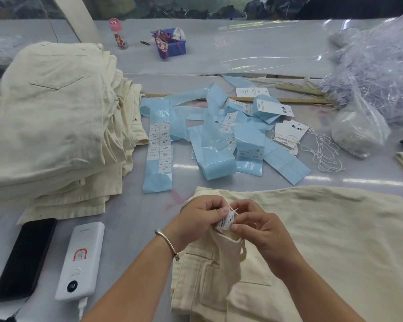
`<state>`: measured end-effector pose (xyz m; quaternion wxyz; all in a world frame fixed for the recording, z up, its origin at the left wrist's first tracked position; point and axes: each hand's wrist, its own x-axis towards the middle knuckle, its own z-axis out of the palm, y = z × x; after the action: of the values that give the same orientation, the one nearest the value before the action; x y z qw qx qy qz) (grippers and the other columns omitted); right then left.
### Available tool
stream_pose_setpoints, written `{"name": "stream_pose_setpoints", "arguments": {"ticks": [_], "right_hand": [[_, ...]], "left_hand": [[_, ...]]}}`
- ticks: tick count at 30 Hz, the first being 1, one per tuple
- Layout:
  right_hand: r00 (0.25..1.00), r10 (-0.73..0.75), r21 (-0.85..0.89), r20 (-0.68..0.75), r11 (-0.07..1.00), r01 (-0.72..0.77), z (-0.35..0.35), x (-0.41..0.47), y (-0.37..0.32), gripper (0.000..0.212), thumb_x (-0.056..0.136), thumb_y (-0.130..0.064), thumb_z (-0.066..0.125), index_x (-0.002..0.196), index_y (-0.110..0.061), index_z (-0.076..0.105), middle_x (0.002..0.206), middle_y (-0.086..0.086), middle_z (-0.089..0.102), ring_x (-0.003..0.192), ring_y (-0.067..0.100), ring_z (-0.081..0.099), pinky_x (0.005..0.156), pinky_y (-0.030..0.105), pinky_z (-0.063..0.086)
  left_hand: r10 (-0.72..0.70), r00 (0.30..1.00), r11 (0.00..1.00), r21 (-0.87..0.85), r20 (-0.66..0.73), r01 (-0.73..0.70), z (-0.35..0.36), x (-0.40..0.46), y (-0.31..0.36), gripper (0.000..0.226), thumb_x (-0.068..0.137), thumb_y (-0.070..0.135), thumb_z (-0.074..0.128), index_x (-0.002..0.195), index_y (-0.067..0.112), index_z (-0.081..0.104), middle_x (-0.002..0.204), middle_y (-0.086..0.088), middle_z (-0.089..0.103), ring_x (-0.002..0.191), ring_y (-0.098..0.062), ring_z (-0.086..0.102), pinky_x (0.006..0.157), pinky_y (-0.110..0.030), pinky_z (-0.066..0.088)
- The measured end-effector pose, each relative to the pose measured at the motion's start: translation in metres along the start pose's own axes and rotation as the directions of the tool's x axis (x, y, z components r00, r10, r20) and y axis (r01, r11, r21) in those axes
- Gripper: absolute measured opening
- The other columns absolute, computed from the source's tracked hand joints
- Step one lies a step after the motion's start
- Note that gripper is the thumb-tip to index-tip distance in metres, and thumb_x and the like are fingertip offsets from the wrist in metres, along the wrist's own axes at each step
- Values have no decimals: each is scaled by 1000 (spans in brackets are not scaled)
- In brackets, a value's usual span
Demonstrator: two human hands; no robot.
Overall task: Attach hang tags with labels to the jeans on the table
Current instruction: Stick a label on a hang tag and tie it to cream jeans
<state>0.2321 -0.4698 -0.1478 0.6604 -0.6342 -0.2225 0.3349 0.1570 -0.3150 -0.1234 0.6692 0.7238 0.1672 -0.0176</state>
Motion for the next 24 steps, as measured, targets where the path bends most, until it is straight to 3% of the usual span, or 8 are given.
{"name": "stream_pose_setpoints", "arguments": {"ticks": [4, 9, 12, 15, 18, 21, 24], "right_hand": [[999, 7, 63, -47, 998, -4, 4, -4, 5, 9, 76, 9, 69, 74, 3, 75, 104, -2, 62, 93, 12, 62, 76, 25, 50], [996, 57, 64, -67, 997, -52, 0, -2, 11, 4, 79, -2, 71, 77, 0, 73, 108, 2, 65, 95, 14, 63, 77, 22, 49], [991, 61, 48, -123, 997, -56, -8, 1, 10, 15, 80, -21, 71, 81, -7, 73, 102, 3, 69, 94, 16, 64, 76, 25, 51], [962, 67, -19, -264, 997, -74, -27, 13, 11, 8, 86, -13, 68, 80, -13, 74, 85, 7, 70, 81, 13, 63, 67, 22, 51], [920, 65, -74, -386, 992, -101, -50, 29, 18, 12, 86, -8, 67, 76, -11, 72, 76, 8, 70, 73, 14, 61, 62, 19, 48], [881, 36, -120, -471, 987, -104, -72, 46, 22, 14, 85, -6, 67, 73, -12, 71, 69, 0, 68, 70, 12, 59, 64, 21, 46], [845, -77, -300, -530, 948, -102, -92, 68, 26, 15, 83, -9, 70, 72, -19, 68, 71, -10, 66, 74, 6, 58, 69, 22, 43]], "left_hand": [[-19, 999, 1000, -23, 27, 20, 2, 2, 4, 21, 96, 1, 51, 77, 7, 55, 72, -3, 51, 66, -9, 44, 63, -20, 36], [-46, 999, 998, 33, -27, 47, 0, 8, -1, 27, 94, 2, 53, 68, 8, 56, 63, -1, 51, 56, -5, 44, 58, -17, 37], [-32, 984, 993, 111, -174, 52, -13, 13, -3, 36, 93, 16, 61, 58, 9, 60, 53, 0, 56, 47, -4, 47, 52, -14, 39], [20, 940, 970, 235, -340, 64, -25, 22, -6, 40, 88, 33, 65, 53, 14, 62, 53, 2, 62, 47, -5, 46, 54, -19, 39], [151, 867, 949, 316, -474, 8, -26, 36, -6, 26, 79, 34, 63, 57, 20, 60, 57, 4, 62, 49, -4, 45, 52, -16, 37], [160, 881, 935, 356, -446, 10, -14, 56, -6, 18, 79, 31, 65, 62, 24, 60, 58, 7, 60, 52, -3, 47, 52, -13, 38], [151, 919, 896, 444, -365, 29, 5, 85, -11, 14, 81, 16, 69, 73, 26, 64, 70, 15, 64, 65, 1, 55, 64, -10, 41]]}}
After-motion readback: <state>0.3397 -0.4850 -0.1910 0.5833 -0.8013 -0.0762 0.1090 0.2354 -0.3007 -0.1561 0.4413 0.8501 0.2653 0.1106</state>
